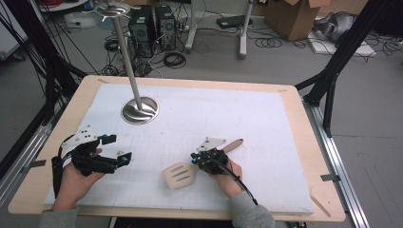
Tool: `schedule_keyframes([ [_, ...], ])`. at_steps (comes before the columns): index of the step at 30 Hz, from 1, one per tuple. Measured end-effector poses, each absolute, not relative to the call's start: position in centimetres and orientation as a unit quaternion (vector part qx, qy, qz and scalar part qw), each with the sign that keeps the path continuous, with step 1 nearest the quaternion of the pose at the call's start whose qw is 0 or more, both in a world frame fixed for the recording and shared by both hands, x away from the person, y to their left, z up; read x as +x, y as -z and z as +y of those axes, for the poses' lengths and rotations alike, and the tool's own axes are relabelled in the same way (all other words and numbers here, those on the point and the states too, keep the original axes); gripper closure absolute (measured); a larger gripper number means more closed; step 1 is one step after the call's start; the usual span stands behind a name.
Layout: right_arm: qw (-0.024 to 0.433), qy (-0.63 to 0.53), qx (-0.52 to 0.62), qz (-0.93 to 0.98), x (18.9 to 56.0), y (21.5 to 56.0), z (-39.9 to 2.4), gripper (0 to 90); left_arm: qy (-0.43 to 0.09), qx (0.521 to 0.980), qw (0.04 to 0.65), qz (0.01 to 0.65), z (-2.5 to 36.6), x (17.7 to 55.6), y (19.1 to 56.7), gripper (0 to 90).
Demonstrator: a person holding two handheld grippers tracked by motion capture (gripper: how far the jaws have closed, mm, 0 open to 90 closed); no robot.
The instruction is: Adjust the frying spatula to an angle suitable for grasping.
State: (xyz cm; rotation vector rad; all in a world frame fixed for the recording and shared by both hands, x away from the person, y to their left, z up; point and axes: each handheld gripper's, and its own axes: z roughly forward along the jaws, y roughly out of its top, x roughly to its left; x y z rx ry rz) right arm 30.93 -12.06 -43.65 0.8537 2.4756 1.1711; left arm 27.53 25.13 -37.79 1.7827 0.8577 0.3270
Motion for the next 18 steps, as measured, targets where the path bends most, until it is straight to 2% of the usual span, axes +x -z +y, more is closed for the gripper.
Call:
schedule_keyframes([
  [2, 0.139, -0.413, 0.304, 0.847, 31.1, 43.0, -13.7, 90.0, -0.137, 0.752, 0.537, 0.358, 25.0, 27.6, 37.8, 2.3],
  [7, 0.110, -0.429, 0.342, 0.829, 31.5, 42.7, -19.4, 90.0, -0.136, 0.756, 0.533, 0.355, 24.5, 27.5, 37.9, 2.3],
  [12, 0.103, -0.404, 0.329, 0.847, 31.0, 44.2, -20.6, 90.0, -0.136, 0.760, 0.531, 0.350, 24.0, 27.6, 37.8, 2.3],
  [18, 0.106, -0.412, 0.333, 0.841, 31.3, 44.2, -21.2, 90.0, -0.135, 0.761, 0.534, 0.342, 23.6, 27.5, 37.7, 2.3],
])
